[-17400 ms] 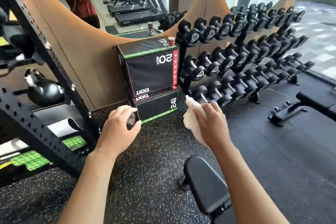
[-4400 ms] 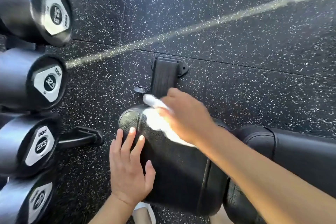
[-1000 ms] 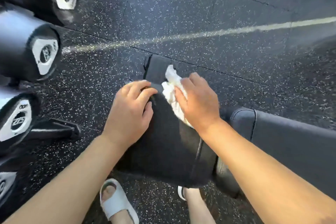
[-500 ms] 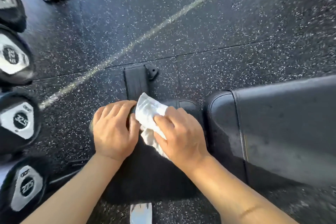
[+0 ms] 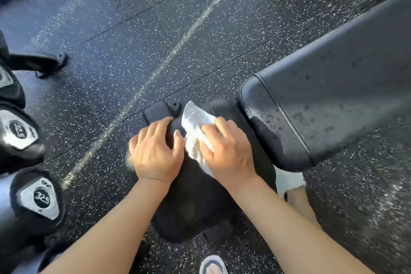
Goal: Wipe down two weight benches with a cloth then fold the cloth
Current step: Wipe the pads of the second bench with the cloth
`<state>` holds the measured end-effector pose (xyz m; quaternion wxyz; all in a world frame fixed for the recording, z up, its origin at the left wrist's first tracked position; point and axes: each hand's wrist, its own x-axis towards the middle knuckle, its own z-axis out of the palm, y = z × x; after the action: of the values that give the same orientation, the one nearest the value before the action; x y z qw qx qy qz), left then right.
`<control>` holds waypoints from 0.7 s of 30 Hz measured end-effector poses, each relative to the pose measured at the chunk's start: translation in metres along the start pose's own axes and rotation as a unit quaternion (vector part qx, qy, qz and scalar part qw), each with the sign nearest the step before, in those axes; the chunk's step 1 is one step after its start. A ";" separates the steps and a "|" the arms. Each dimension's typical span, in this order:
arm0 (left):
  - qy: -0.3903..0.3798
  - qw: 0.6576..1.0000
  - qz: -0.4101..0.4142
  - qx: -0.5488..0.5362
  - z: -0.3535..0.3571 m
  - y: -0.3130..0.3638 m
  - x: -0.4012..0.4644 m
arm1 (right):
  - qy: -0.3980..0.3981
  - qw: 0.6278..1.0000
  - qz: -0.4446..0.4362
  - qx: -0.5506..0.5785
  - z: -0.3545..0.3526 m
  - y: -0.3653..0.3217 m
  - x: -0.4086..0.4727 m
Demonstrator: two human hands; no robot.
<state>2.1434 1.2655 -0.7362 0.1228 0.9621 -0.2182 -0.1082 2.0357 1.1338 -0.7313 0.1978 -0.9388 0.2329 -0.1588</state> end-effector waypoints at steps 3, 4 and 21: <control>-0.007 0.998 0.064 0.003 -0.001 -0.005 -0.004 | -0.011 0.999 0.025 -0.025 -0.012 -0.001 -0.055; -0.009 0.996 0.093 0.008 -0.001 -0.006 -0.008 | -0.018 0.999 0.029 -0.020 -0.016 0.000 -0.072; 0.052 0.986 0.155 0.031 0.014 -0.009 -0.049 | 0.017 0.999 0.020 0.036 0.005 0.033 0.060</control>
<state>2.1004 1.2924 -0.7449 0.1191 0.9243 -0.3613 -0.0307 2.0756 1.0787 -0.7385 0.2301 -0.9235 0.2489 -0.1794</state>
